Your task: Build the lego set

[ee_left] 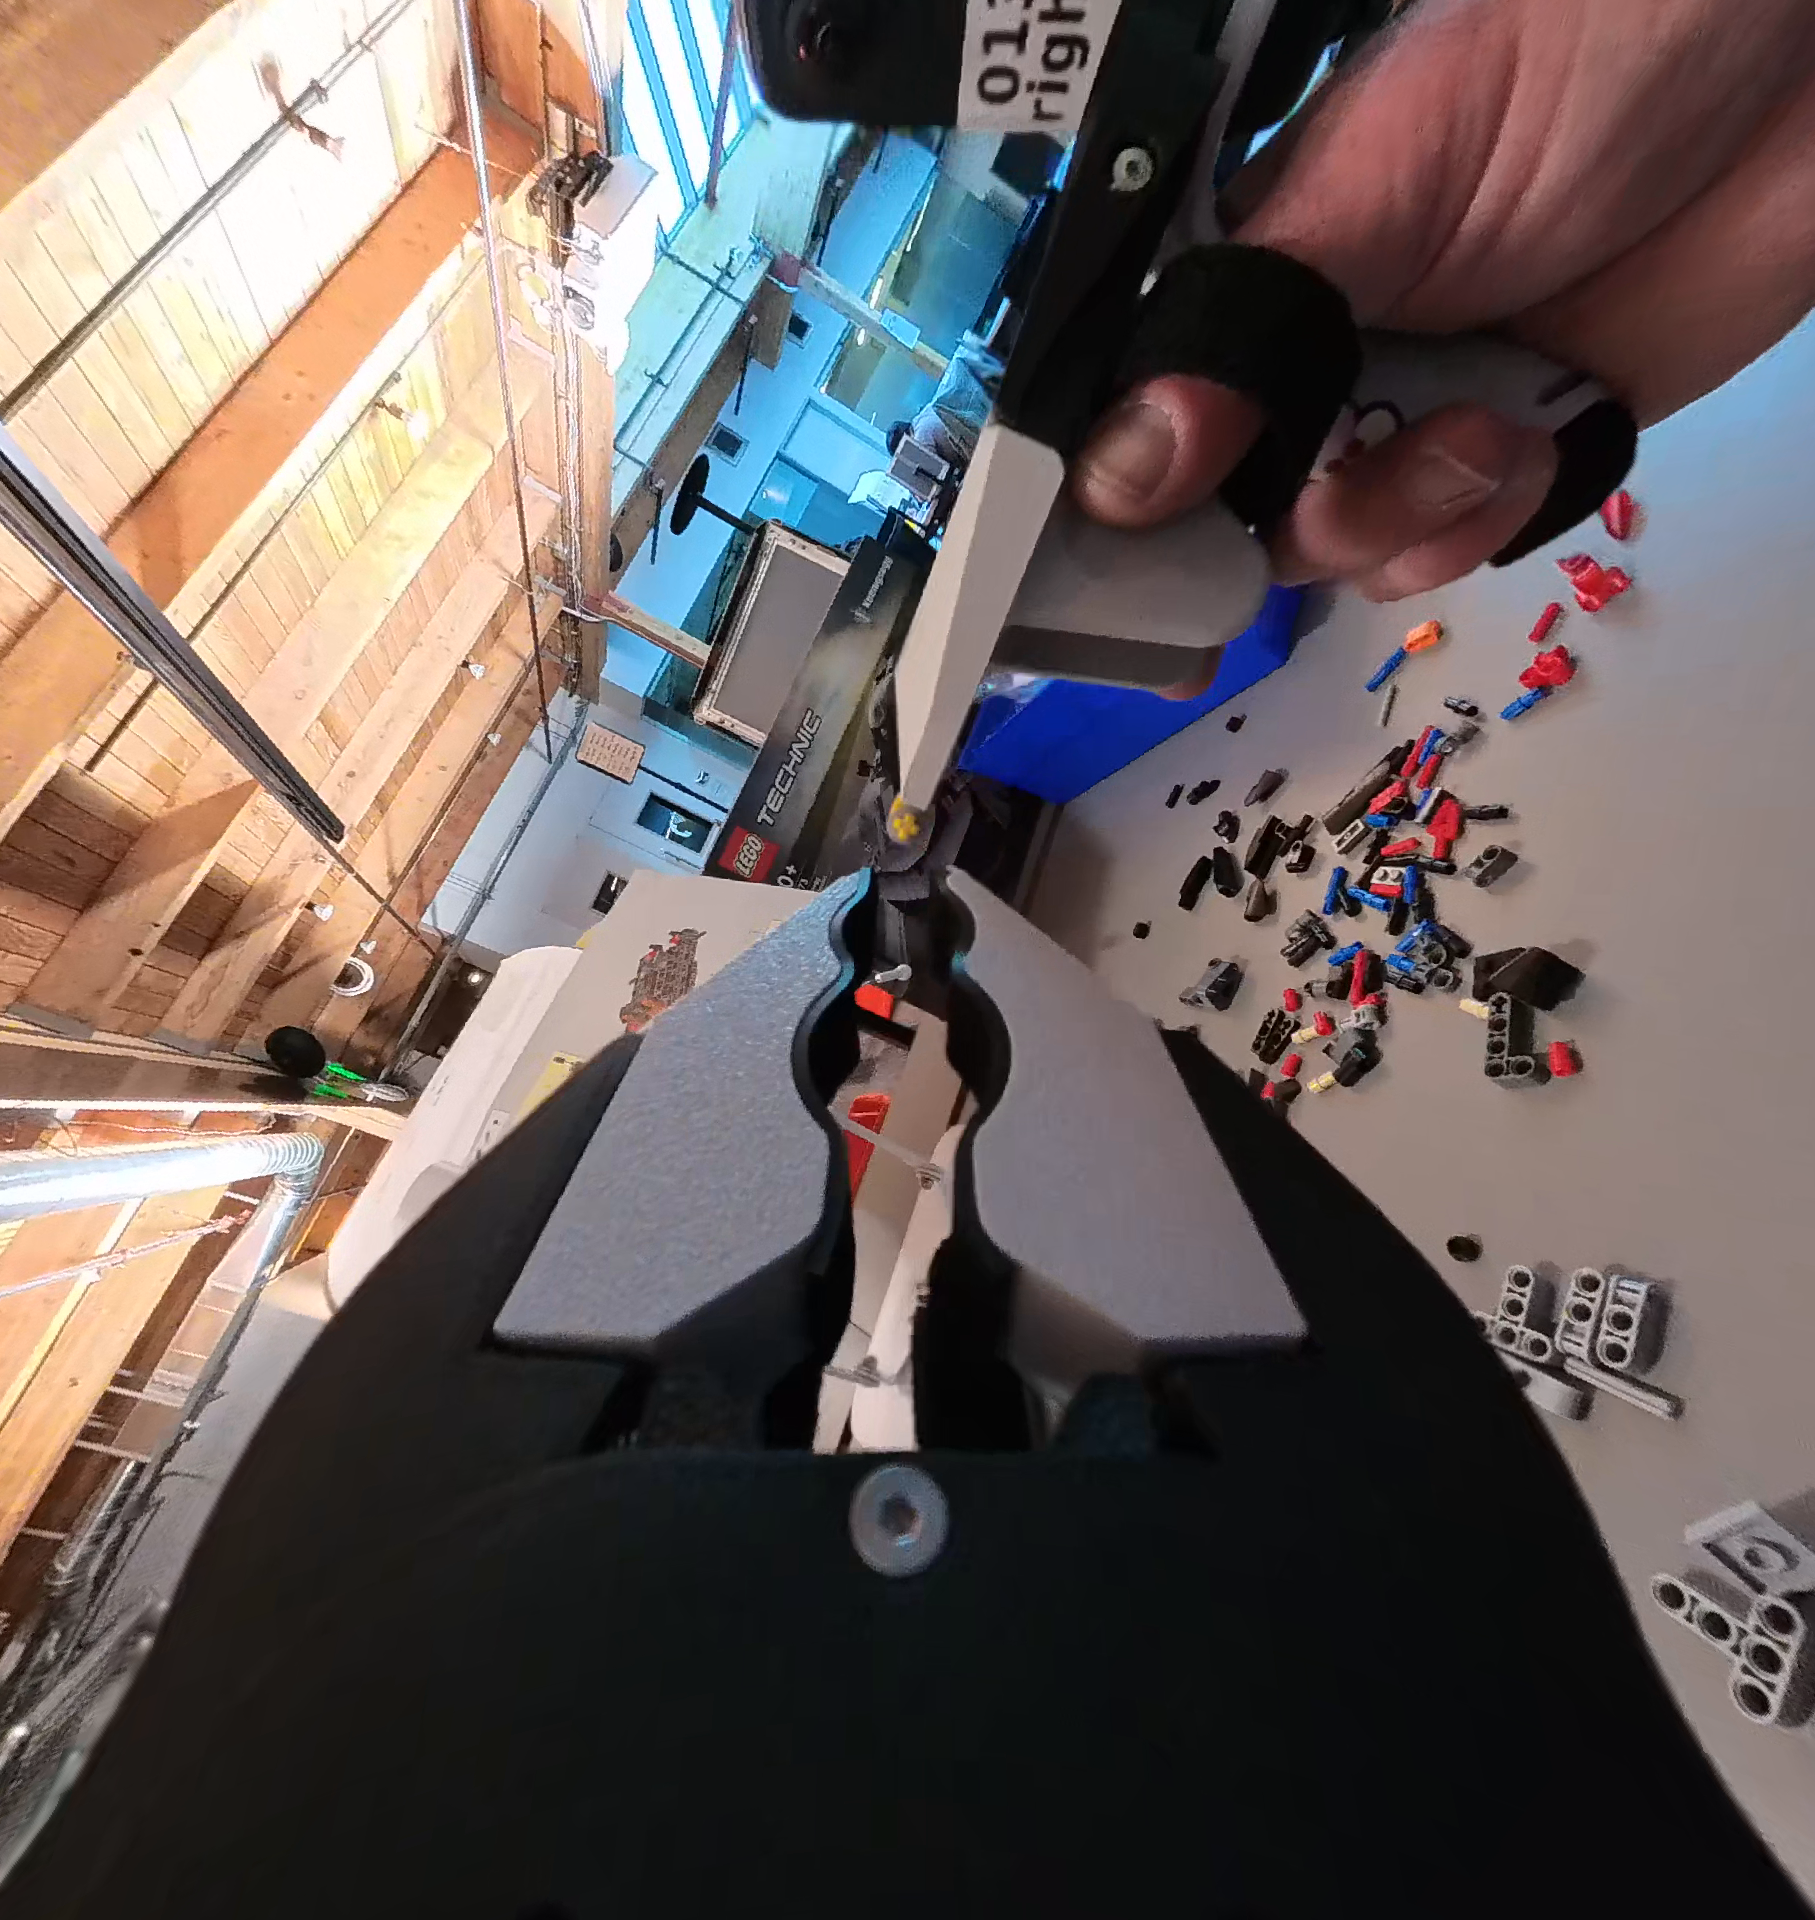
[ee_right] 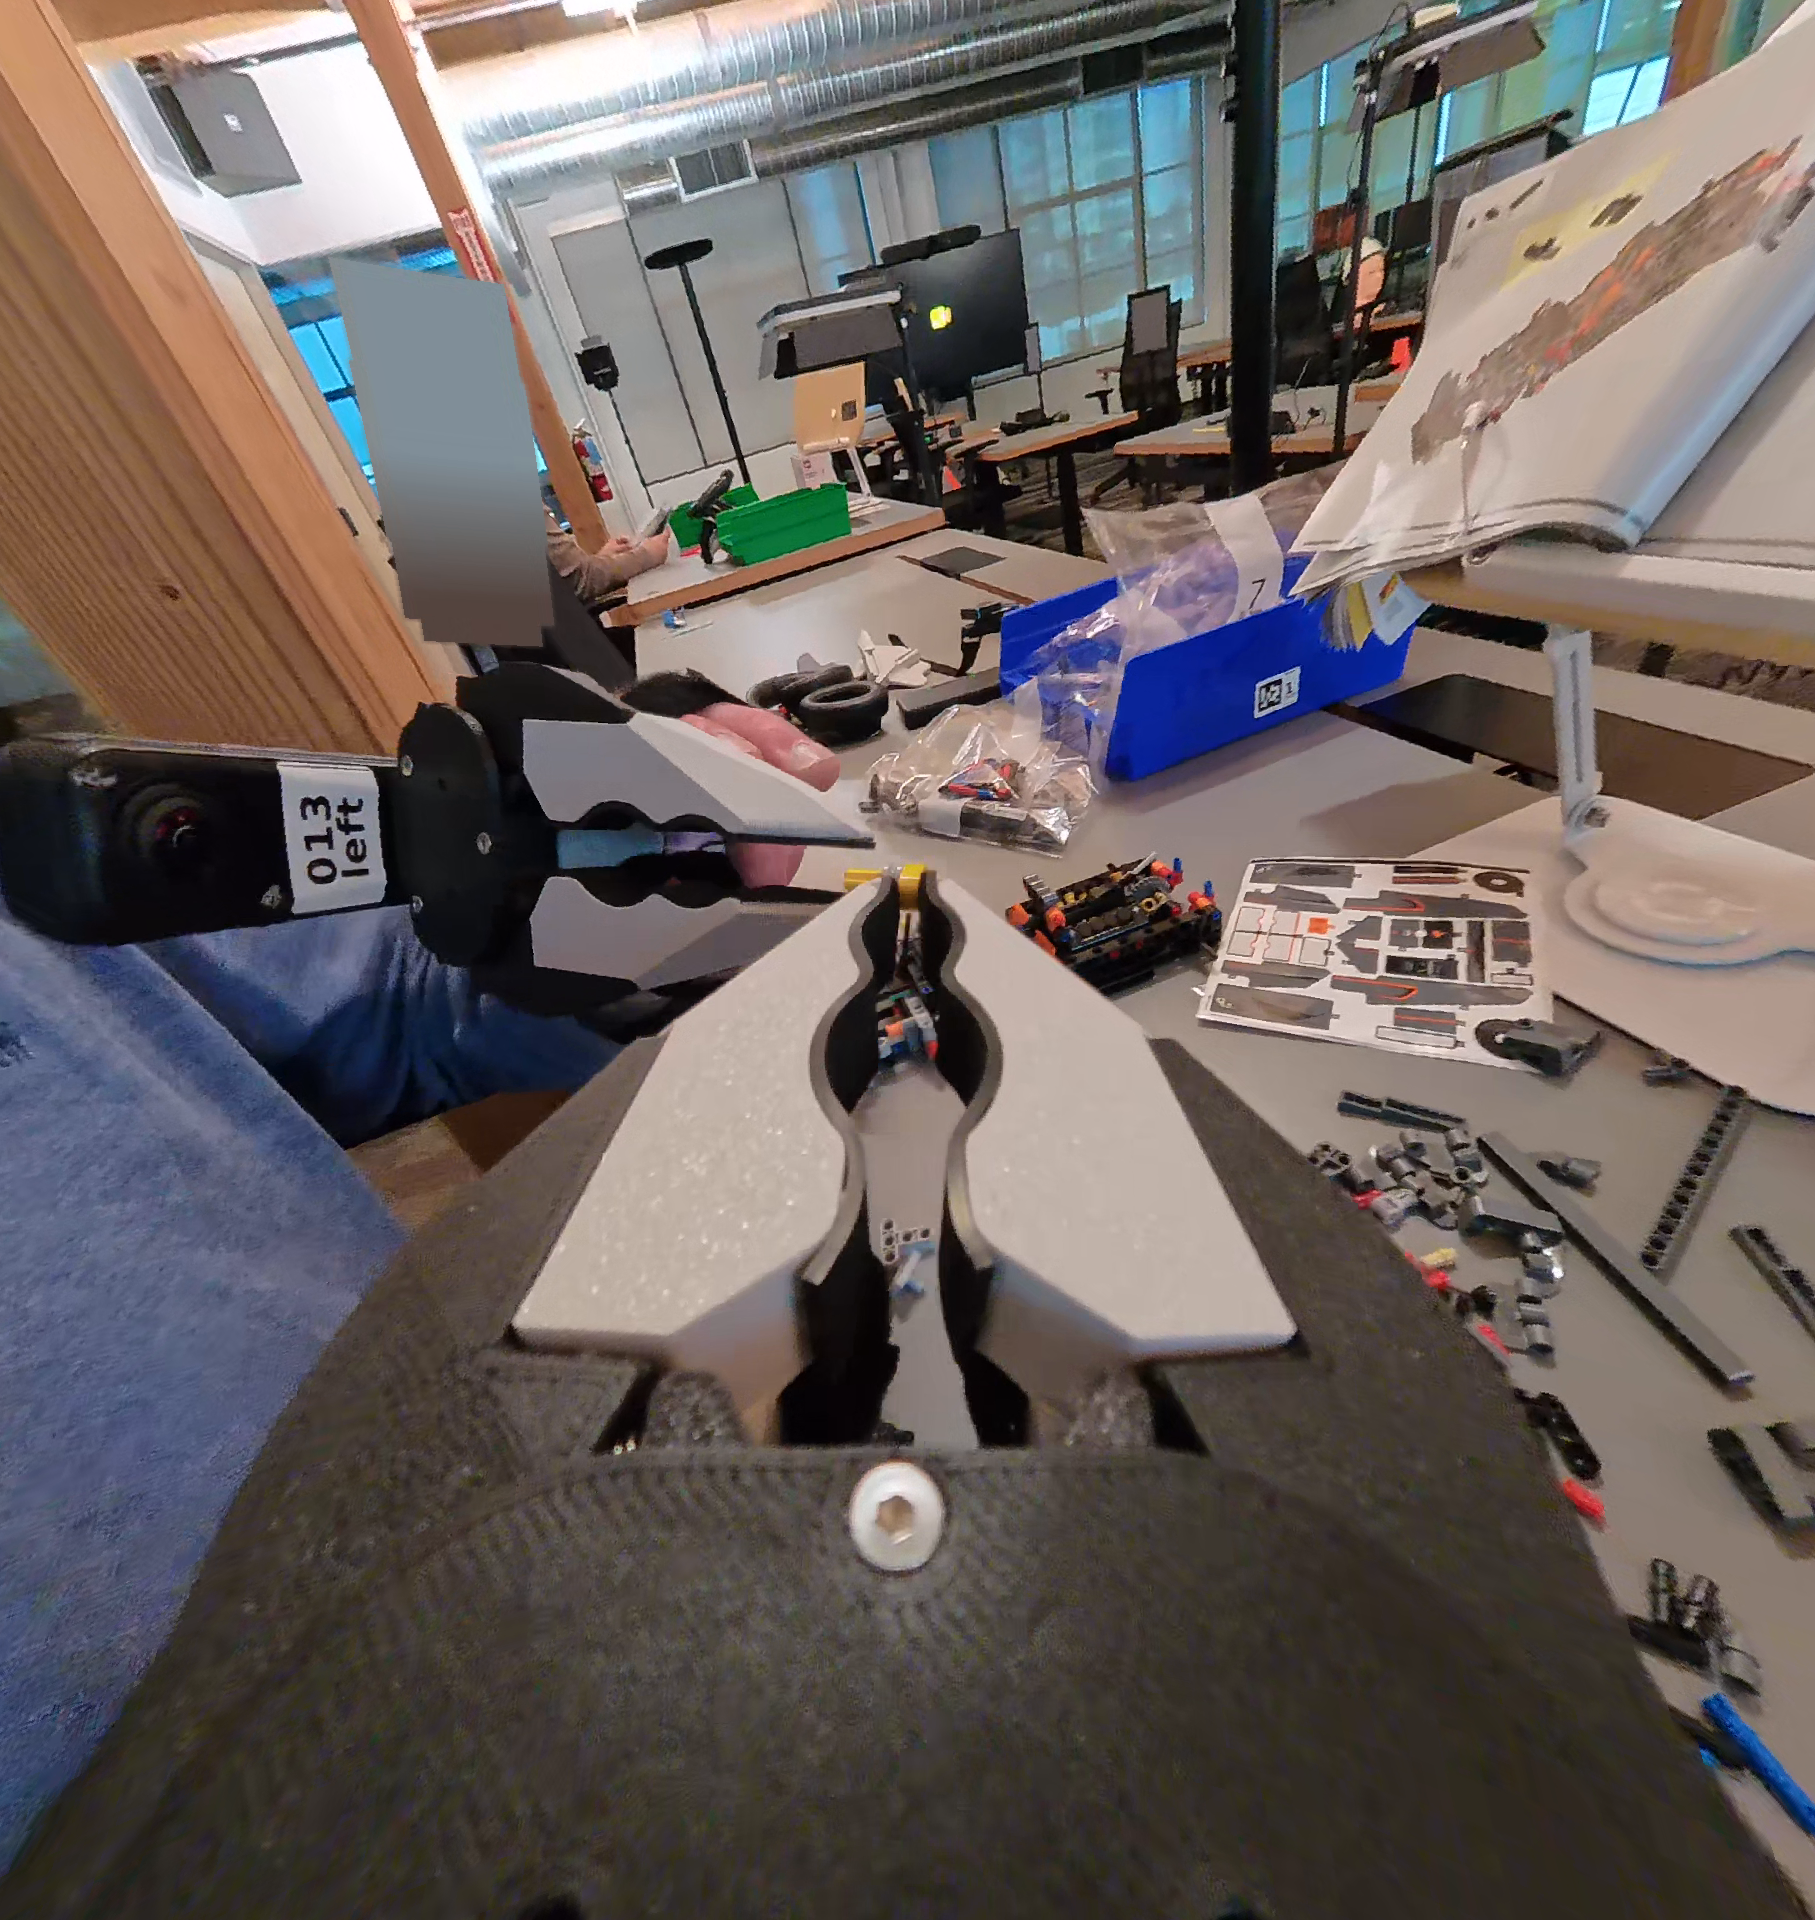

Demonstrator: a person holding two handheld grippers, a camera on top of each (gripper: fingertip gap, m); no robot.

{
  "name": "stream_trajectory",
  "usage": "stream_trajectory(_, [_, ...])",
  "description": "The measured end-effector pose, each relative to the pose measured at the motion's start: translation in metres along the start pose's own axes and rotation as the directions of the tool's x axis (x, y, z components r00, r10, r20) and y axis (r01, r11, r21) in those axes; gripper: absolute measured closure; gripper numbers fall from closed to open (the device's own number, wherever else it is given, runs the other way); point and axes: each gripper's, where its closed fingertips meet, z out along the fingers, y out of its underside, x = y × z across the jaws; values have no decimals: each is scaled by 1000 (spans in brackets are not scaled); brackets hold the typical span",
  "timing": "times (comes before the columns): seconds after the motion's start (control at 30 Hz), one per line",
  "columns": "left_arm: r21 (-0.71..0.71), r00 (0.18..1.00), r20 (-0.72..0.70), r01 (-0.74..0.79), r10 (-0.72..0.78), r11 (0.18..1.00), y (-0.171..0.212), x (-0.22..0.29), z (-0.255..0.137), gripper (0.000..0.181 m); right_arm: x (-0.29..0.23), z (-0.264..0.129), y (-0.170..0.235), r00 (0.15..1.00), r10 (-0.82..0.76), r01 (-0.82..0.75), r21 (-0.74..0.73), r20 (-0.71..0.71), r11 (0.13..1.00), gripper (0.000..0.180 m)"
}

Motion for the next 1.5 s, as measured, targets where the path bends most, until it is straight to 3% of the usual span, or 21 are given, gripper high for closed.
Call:
stream_trajectory(0.27, [25,987,-32,158,-157,987,3,-9,3,174,7,-6,-8,983,-162,162,-9,-89,987,180])
stream_trajectory(0.53, [79,903,-147,418,-404,905,-2,-18,11,168,1,-14,-21,923,-362,364,-4,-132,931,180])
stream_trajectory(0.8, [151,906,-211,401,-367,904,-19,-18,14,164,-13,-17,-27,973,-202,192,95,110,977,179])
stream_trajectory(1.07, [215,957,-177,267,-232,939,-33,-15,12,164,-21,-15,-22,946,-39,1,119,320,993,180])
stream_trajectory(1.5, [234,980,-151,165,-132,958,-41,-14,12,174,-19,-16,-24,918,27,-83,124,397,989,180])
